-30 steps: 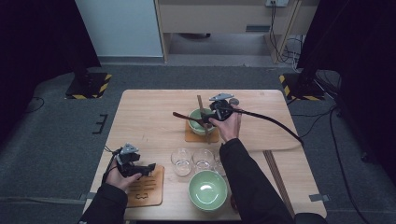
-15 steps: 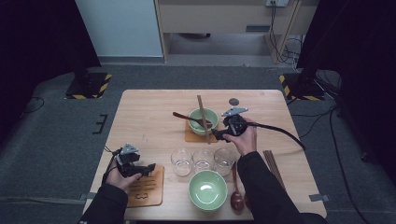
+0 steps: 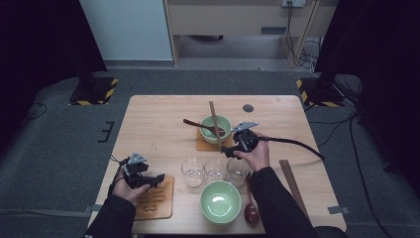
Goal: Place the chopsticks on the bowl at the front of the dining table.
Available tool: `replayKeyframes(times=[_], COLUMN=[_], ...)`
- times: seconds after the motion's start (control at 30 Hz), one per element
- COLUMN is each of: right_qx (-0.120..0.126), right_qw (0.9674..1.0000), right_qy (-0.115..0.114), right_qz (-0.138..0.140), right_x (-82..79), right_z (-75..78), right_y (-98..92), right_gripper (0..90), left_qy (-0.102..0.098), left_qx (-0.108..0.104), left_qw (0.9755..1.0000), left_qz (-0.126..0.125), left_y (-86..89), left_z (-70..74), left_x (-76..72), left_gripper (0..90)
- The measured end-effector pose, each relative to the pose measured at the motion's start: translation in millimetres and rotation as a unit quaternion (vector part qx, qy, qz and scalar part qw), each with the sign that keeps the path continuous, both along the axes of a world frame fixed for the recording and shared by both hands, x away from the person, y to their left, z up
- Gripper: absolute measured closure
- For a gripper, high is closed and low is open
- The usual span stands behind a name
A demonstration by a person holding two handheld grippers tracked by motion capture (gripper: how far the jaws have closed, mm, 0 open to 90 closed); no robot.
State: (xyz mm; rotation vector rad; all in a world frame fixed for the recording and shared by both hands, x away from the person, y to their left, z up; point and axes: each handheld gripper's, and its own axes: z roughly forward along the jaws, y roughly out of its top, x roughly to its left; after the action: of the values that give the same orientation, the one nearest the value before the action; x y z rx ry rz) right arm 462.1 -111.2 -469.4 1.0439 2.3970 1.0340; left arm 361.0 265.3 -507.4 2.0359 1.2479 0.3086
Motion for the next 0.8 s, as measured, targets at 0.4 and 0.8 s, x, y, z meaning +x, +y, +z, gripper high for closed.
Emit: replayKeyframes(times=[0.4,0.8], right_qx=[-0.008,0.003], right_qw=[0.9999,0.9998], right_qy=[0.000,-0.003], right_qz=[0.012,0.017], right_x=[0.0,-3.8], right_z=[-0.3,1.9], right_y=[11.8,10.9], right_gripper=[18.2,18.2], left_qy=[0.000,0.000], left_qx=[0.000,0.001], left_qw=[1.0000,1.0000], left_qz=[0.000,0.000], left_y=[0.5,0.4], left_z=[0.1,0.2], left_x=[0.0,-0.1], left_gripper=[15.2,15.2])
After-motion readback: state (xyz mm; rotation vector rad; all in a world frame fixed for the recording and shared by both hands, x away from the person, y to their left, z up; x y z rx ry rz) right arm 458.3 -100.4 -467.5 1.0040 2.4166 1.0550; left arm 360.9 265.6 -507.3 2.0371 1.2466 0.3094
